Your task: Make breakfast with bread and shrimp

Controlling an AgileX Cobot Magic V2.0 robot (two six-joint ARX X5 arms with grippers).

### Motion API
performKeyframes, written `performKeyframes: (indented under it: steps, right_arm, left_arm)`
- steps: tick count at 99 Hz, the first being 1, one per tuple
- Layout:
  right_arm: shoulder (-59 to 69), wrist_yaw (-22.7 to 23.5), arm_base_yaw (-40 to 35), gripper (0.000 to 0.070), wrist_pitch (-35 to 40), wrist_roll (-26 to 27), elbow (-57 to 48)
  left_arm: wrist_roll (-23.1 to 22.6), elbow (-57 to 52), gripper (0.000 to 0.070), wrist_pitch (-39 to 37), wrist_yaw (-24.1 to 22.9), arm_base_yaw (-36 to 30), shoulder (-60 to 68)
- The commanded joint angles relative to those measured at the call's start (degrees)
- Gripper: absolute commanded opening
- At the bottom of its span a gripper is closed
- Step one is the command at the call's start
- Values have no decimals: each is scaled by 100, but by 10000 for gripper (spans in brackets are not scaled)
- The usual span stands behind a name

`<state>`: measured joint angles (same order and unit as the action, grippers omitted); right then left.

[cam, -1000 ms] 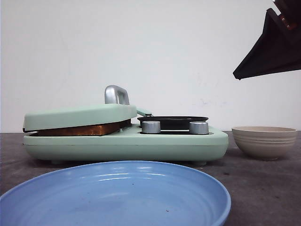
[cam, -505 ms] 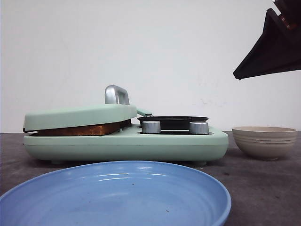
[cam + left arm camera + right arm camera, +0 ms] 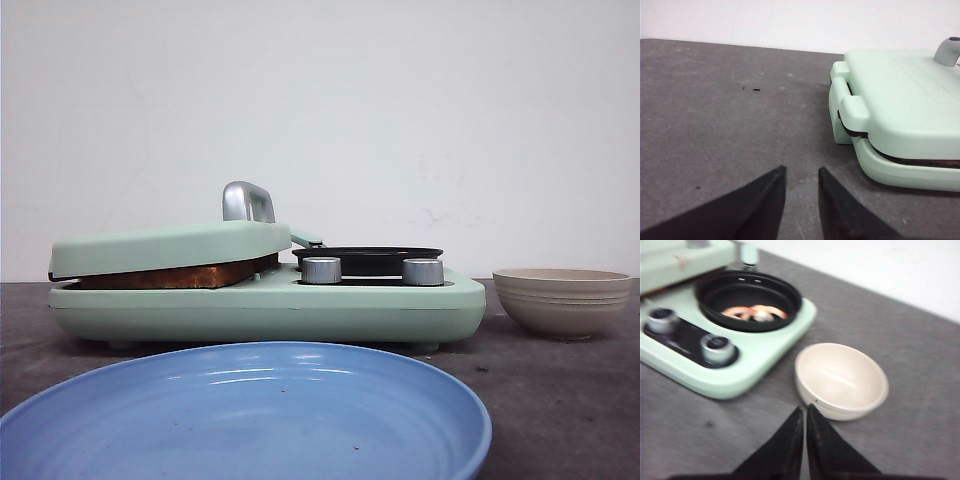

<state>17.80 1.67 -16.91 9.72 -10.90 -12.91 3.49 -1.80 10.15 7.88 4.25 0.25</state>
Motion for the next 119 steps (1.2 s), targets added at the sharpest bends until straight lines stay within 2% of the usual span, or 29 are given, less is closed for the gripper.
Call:
performKeyframes:
  steps: [1,13,17,26,38,46,62,119]
  right_arm:
    - [-560,-4,114,0,-282,-227,437]
    - [-1486,13,459,0,-413,-181,1189]
    - [-1808,90,592,0,142,-120,1220]
    - [-1762,87,809,0,83,-186,1222]
    - [-1759,-76,841,0,105,190,1222]
    - [-1759,-116,841,0,105,188,1222]
    - [-1759,452,841,0,-83,190,1220]
    - [-1759,435,841,0,-116,190,1217]
  left_arm:
    - [-92,101,110,15,50,7,-7]
    - [-92,101,110,15,52,9,-7]
    - [-92,101,110,15,52,7,-7]
    - [-92,98,110,17,52,9,-7]
    - [-92,98,110,15,50,9,-7]
    - [-92,98,110,15,55,9,-7]
    - [-92,98,110,15,52,9,-7]
    - [-92,98,110,15,52,9,-7]
